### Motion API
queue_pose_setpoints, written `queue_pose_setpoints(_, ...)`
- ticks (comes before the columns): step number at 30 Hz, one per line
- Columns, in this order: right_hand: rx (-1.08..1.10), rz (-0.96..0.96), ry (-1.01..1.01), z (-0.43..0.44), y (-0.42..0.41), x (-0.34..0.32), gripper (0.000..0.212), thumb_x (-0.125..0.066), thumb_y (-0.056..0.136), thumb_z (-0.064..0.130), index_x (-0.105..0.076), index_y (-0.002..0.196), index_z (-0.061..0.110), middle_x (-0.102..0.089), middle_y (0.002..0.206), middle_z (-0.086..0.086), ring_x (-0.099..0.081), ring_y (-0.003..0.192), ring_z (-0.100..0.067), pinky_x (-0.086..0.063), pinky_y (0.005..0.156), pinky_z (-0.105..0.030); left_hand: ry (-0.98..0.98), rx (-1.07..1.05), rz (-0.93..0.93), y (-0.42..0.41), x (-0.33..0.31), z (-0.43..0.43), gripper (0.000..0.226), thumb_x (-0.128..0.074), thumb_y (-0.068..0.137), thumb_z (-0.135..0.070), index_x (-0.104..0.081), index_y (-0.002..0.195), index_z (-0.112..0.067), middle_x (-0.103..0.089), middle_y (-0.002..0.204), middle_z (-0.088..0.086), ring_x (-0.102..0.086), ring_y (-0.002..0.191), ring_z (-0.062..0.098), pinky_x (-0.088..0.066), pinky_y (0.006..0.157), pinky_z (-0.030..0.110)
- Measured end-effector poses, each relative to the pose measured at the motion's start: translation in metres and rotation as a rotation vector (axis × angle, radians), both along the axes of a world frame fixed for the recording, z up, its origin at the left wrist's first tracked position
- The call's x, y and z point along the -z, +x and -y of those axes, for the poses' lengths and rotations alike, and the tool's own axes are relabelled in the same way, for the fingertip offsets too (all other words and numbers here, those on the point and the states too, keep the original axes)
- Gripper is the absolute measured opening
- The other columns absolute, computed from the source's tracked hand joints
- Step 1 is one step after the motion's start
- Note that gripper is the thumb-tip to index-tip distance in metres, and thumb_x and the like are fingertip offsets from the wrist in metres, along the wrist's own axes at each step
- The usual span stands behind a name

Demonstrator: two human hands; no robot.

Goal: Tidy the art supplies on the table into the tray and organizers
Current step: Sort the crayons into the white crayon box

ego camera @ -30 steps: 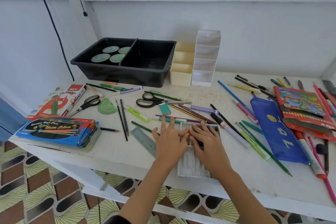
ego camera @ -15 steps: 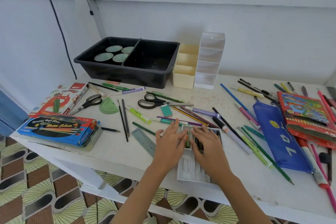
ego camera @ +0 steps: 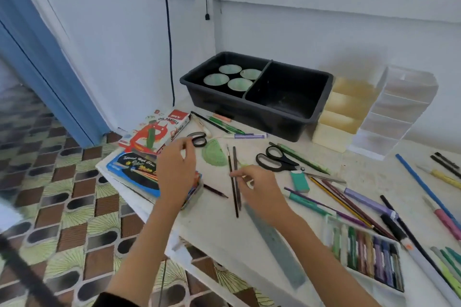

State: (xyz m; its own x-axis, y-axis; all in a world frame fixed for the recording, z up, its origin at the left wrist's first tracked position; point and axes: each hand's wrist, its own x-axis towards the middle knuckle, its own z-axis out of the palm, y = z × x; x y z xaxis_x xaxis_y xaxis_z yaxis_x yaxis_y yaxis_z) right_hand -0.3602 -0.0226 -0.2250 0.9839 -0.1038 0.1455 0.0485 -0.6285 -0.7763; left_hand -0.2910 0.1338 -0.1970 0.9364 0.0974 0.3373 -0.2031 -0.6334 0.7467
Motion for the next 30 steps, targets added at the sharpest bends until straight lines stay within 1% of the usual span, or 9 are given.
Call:
queue_pose_setpoints(1,-0.022,-0.012,0.009,-0.008,0.014,-0.002,0.024,-0.053,0.089,0.004,-0.071,0.1,0.015,-0.067,0.099,-0.002,-0.058,0.081,-0.014,-0.045,0.077,-0.019,0.049,-0.046,-0.012,0.014,0.001,-0.014,0.033,-0.042,0.098,-0.023,-0.058,0.123,-0.009,-0.066,0.108,0.01,-0.059,0.077,0.019,-0.043,0.073,0.029)
queue_pose_setpoints(3,-0.054,-0.055,0.022,-0.02,0.04,-0.005,0.026,-0.051,0.089,0.002,-0.071,0.103,0.012,-0.068,0.101,-0.003,-0.059,0.082,-0.012,-0.046,0.077,-0.016,0.174,-0.101,-0.071,0.042,0.009,-0.041,0.039,-0.038,0.099,-0.025,-0.049,0.133,-0.009,-0.057,0.127,0.014,-0.058,0.105,0.028,-0.044,0.091,0.039)
queue_pose_setpoints(5,-0.09,-0.118,0.031,-0.031,0.064,-0.005,0.028,-0.049,0.091,0.0,-0.07,0.108,0.009,-0.069,0.107,-0.003,-0.061,0.09,-0.01,-0.046,0.085,-0.015,0.295,-0.093,-0.146,0.062,0.02,-0.059,0.046,-0.034,0.1,-0.028,-0.037,0.142,-0.012,-0.042,0.143,0.016,-0.039,0.131,0.033,-0.032,0.108,0.049)
queue_pose_setpoints(7,-0.133,-0.189,0.033,-0.04,0.084,-0.001,0.028,-0.048,0.093,0.001,-0.067,0.112,0.008,-0.068,0.111,-0.004,-0.062,0.098,-0.01,-0.043,0.085,-0.006,0.415,-0.069,-0.207,0.07,0.03,-0.066,0.05,-0.029,0.101,-0.033,-0.024,0.148,-0.016,-0.025,0.153,0.014,-0.015,0.143,0.032,-0.014,0.117,0.047)
queue_pose_setpoints(10,-0.19,-0.273,0.031,-0.051,0.107,0.008,0.026,-0.054,0.093,0.007,-0.065,0.116,0.009,-0.067,0.109,-0.004,-0.061,0.094,-0.011,-0.039,0.069,0.002,0.528,-0.062,-0.193,0.07,0.038,-0.064,0.053,-0.021,0.101,-0.038,-0.015,0.15,-0.019,-0.01,0.157,0.007,0.003,0.146,0.024,0.002,0.117,0.037)
queue_pose_setpoints(16,-0.378,-0.345,-0.124,-0.068,0.128,0.014,0.03,-0.068,0.085,0.027,-0.065,0.113,0.019,-0.059,0.092,0.003,-0.057,0.079,-0.01,-0.053,0.077,-0.032,0.494,-0.073,-0.213,0.068,0.034,-0.063,0.051,-0.017,0.1,-0.034,-0.014,0.149,-0.023,-0.015,0.157,0.006,0.001,0.146,0.02,0.004,0.117,0.032)
queue_pose_setpoints(19,-0.412,-0.371,-0.148,-0.069,0.134,0.013,0.025,-0.069,0.083,0.032,-0.064,0.107,0.027,-0.06,0.091,0.005,-0.058,0.078,-0.01,-0.054,0.076,-0.037,0.476,-0.083,-0.2,0.069,0.035,-0.062,0.052,-0.015,0.098,-0.036,-0.018,0.149,-0.024,-0.018,0.156,0.004,0.001,0.146,0.018,0.004,0.117,0.031)
queue_pose_setpoints(27,-0.401,-0.407,-0.141,-0.06,0.147,0.001,0.027,-0.068,0.083,0.04,-0.062,0.106,0.028,-0.059,0.084,0.011,-0.054,0.073,-0.004,-0.048,0.067,-0.023,0.501,-0.089,-0.21,0.069,0.038,-0.062,0.06,0.0,0.097,-0.049,-0.021,0.148,-0.025,-0.019,0.155,0.003,0.003,0.144,0.016,0.006,0.117,0.031)
queue_pose_setpoints(30,-0.21,-0.26,-0.043,-0.047,0.165,0.001,0.01,-0.064,0.088,0.031,-0.065,0.096,0.026,-0.057,0.081,0.013,-0.052,0.069,-0.001,-0.043,0.063,-0.013,0.421,-0.08,-0.279,0.072,0.028,-0.06,0.057,-0.014,0.096,-0.046,-0.019,0.148,-0.025,-0.016,0.156,0.002,0.006,0.145,0.015,0.011,0.114,0.03)
